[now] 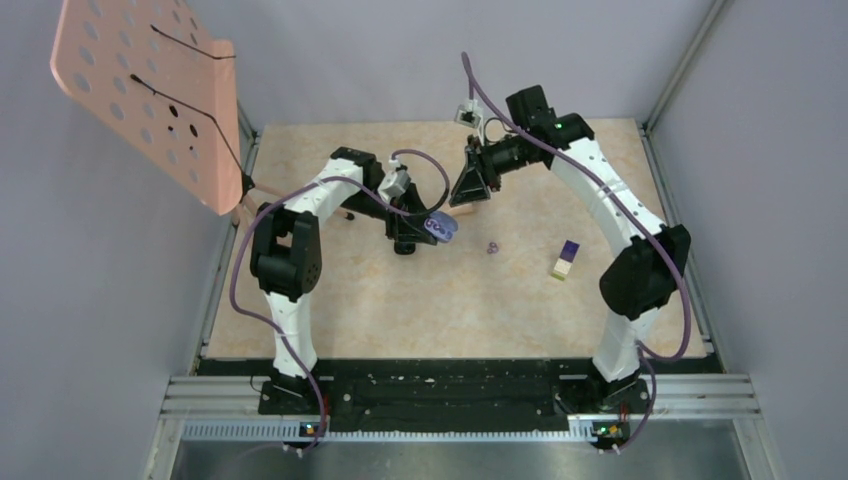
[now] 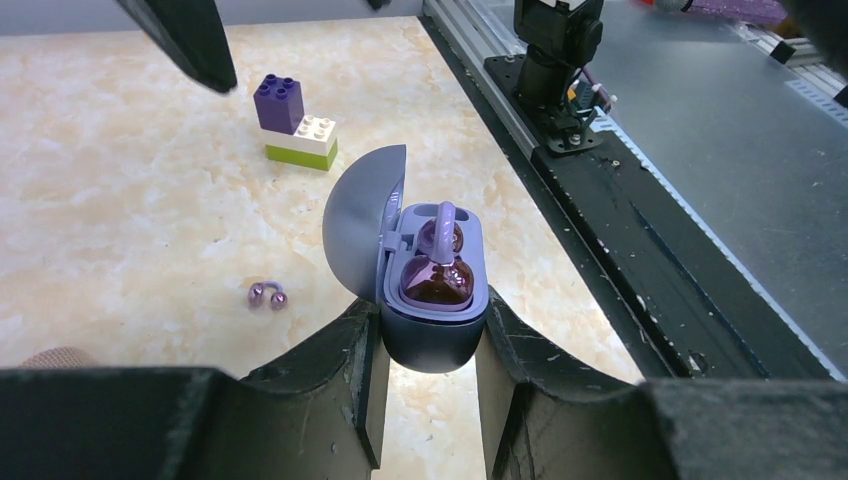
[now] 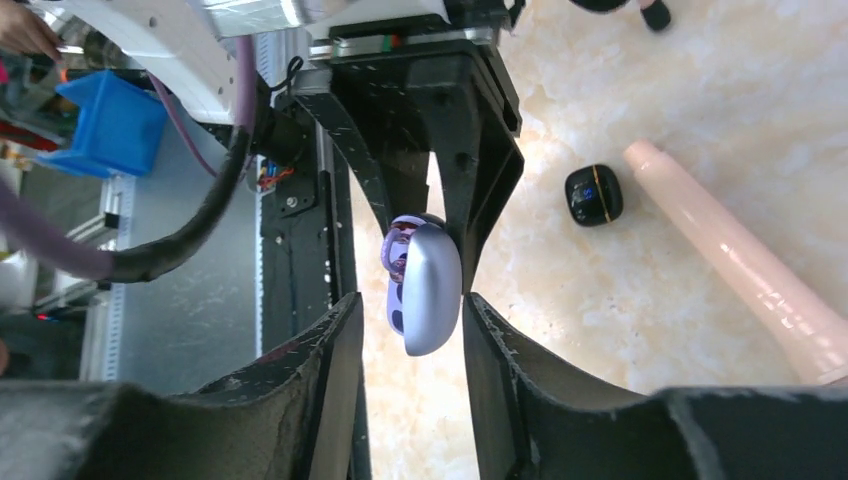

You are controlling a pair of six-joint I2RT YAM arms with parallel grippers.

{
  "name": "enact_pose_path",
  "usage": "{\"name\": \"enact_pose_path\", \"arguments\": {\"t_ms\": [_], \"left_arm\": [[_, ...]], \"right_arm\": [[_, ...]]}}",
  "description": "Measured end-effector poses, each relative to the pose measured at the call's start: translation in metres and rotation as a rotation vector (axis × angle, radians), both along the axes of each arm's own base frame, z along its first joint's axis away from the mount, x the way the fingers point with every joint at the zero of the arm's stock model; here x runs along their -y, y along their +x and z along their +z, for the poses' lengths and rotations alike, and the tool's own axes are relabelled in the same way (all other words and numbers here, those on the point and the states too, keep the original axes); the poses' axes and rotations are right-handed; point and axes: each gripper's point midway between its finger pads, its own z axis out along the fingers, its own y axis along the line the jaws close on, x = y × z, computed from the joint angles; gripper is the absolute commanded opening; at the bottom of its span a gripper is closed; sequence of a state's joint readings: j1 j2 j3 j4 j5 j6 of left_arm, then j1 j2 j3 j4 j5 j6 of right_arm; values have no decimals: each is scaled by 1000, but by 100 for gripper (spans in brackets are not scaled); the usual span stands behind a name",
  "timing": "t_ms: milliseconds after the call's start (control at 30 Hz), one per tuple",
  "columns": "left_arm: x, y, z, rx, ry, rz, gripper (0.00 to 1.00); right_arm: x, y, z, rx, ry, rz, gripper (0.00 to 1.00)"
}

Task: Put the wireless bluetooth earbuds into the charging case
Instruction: Place the earbud in the charging case.

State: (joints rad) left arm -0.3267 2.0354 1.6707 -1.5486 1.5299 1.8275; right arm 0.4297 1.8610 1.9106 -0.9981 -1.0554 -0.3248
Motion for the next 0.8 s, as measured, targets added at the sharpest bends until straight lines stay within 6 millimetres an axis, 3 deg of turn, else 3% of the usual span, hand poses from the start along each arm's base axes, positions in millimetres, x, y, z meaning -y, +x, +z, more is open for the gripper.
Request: {"name": "enact_pose_path", "arguments": {"t_ms": [167,400,800], "left_arm": [[0,-1,0,-20,7,1,0],[-1,-1,0,-22,11,0,0],[-1,-2,0,-29,10,1,0]], "right_arm": [[-3,-8,11,69,23,25,47],[-19,-18,-15,71,-33,50,48],[-16,-14,-28,116,-72,52,48]]}}
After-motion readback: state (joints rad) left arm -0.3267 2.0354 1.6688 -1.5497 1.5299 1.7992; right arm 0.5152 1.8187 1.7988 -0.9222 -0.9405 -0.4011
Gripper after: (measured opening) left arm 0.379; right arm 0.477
